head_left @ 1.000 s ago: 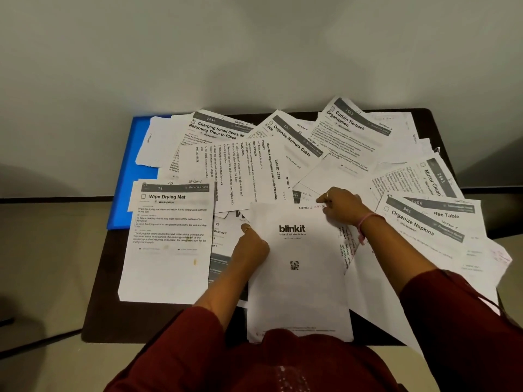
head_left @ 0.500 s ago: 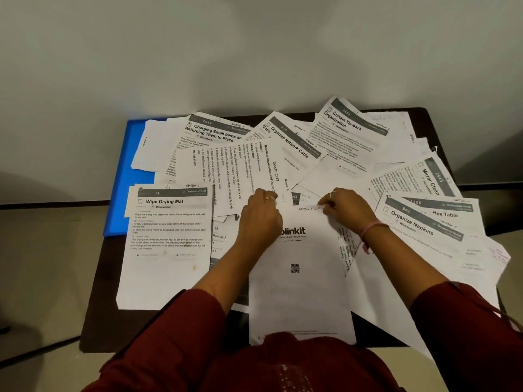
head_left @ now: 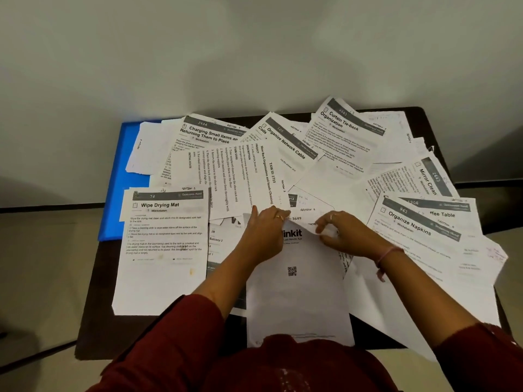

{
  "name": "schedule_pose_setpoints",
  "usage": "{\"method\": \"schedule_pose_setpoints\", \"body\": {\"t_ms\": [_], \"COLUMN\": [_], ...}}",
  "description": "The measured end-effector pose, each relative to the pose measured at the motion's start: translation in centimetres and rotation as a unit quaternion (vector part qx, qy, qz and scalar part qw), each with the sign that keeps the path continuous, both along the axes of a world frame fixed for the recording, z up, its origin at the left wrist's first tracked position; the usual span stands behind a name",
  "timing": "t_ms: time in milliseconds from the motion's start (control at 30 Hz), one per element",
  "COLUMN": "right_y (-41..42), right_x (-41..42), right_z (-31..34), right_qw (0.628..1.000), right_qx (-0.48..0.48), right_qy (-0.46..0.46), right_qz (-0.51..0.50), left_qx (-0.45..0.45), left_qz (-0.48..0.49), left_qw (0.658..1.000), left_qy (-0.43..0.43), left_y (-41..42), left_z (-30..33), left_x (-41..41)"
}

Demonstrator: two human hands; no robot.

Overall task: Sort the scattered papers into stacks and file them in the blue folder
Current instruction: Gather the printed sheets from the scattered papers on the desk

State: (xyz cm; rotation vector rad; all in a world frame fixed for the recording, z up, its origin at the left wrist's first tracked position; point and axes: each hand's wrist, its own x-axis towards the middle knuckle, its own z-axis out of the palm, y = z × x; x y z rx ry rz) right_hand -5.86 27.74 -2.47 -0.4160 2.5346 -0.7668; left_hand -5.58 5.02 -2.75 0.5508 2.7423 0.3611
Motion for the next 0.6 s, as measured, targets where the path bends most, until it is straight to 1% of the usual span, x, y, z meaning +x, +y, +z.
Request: {"method": "schedule_pose_setpoints", "body": {"t_ms": [100, 167, 200, 267, 367, 500, 600], "right_y": [0.6, 0.9, 1.0, 1.0, 0.6, -0.3, -1.0], "right_x": [-0.4, -1.0, -1.5, -2.7, -4.6, -5.6, -5.5], "right_z": [1.3, 1.9, 1.9, 1.4, 0.1, -0.7, -0.8], "right_qw": [0.997, 0.990, 0.989, 0.993, 0.997, 0.994, 0.990], "right_qx": [-0.032, -0.069, -0.081, -0.073, -0.015, 0.079, 0.105], "right_qy": [-0.074, -0.122, -0.120, -0.070, -0.005, 0.009, 0.034], "right_qz": [0.005, -0.018, -0.034, -0.062, -0.071, -0.069, -0.085], "left_qx": [-0.006, 0.006, 0.012, 0.019, 0.028, 0.048, 0.080], "left_qz": [-0.015, -0.009, -0.004, -0.001, -0.003, 0.009, 0.019], "left_qw": [1.000, 1.000, 1.000, 1.000, 1.000, 0.999, 0.996], "left_qy": [-0.004, -0.005, -0.007, -0.007, -0.002, 0.010, 0.021], "left_y": [-0.2, -0.3, -0.3, -0.4, -0.4, -0.5, -0.5], "left_z": [0.1, 0.0, 0.0, 0.0, -0.3, -0.6, -0.8], "left_x": [0.6, 1.0, 1.1, 1.4, 1.8, 2.2, 2.5]}}
